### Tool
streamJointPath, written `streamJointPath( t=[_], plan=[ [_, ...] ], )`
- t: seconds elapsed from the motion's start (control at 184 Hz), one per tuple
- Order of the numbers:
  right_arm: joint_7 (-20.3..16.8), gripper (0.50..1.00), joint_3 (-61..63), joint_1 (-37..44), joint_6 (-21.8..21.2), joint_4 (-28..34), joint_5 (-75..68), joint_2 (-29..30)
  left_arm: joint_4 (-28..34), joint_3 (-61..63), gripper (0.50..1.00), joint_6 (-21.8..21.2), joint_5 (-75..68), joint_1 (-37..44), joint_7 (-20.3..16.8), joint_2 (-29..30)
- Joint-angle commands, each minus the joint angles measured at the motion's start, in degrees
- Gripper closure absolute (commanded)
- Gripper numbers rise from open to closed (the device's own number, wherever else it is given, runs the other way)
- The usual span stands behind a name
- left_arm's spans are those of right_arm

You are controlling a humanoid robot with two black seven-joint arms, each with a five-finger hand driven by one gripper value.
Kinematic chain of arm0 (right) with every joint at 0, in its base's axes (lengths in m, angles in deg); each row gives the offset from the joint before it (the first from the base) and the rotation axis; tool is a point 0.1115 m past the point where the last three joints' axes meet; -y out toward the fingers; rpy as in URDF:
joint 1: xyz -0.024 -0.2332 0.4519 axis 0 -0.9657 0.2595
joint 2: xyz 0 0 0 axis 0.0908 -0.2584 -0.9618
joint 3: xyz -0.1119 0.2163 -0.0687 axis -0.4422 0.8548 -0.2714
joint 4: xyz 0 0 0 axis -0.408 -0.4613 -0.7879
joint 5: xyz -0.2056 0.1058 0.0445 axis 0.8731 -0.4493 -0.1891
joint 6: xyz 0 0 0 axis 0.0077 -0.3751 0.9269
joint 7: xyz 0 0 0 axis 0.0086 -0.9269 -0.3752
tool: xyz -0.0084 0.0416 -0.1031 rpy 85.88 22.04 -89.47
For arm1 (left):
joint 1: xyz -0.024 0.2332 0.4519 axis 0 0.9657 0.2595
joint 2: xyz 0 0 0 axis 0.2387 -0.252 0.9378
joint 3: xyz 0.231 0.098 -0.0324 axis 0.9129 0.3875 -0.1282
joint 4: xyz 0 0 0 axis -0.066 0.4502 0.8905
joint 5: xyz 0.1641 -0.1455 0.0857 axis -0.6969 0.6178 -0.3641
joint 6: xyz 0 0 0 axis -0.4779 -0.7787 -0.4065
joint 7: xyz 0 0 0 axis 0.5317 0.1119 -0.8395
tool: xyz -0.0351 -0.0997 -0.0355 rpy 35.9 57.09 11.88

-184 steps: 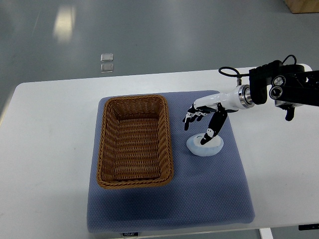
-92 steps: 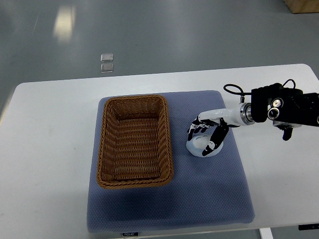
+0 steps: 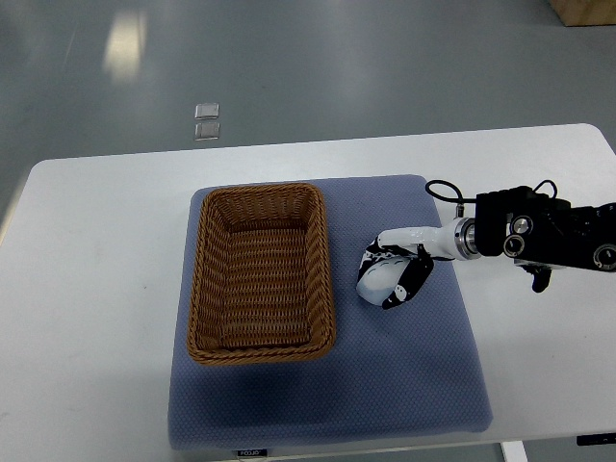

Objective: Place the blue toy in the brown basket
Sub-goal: 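Close the right hand's fingers around the egg-shaped toy, then lift the toy and carry it over the wicker basket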

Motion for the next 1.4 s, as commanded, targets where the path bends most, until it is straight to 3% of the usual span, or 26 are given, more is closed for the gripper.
streamJointPath(
  t=[0.0, 0.065, 0.391, 0.641, 0.815, 1.179, 1.397],
  plan=[
    [0.0, 0.977, -0.1, -0.1, 0.4, 0.0, 0.7, -0.3, 0.0, 0.0, 0.5, 0.0, 0.0, 0.1, 0.0, 0.0],
    [0.0, 1.0, 0.0, 0.1, -0.1, 0.1, 0.6, -1.0, 0.0, 0.0, 0.5, 0.0, 0.0, 0.1, 0.0, 0.0],
    [0.0, 1.0, 0.8, 6.6, -2.4, 1.6, -0.3, -4.3, 0.0, 0.0, 0.5, 0.0, 0.0, 0.0, 0.0, 0.0],
    [0.0, 1.0, 0.6, 15.8, -3.9, 1.8, -4.0, -2.8, -0.1, 0.0, 0.5, 0.0, 0.0, 0.0, -0.1, 0.0],
    [0.0, 1.0, 0.2, 20.1, -3.8, -0.6, -6.8, 4.1, -0.1, 0.1, 0.5, 0.0, 0.0, 0.0, 0.0, 0.0],
    [0.3, 0.993, 0.1, 17.6, -0.1, -15.1, -7.0, 25.7, -0.6, 0.1, 0.5, 0.2, 0.0, 0.0, -0.1, 0.0],
    [0.5, 0.971, 0.1, 11.8, 3.3, -20.8, -6.1, 28.1, -0.4, 0.1, 0.5, 0.2, 0.0, 0.0, 0.0, 0.0]
  ],
)
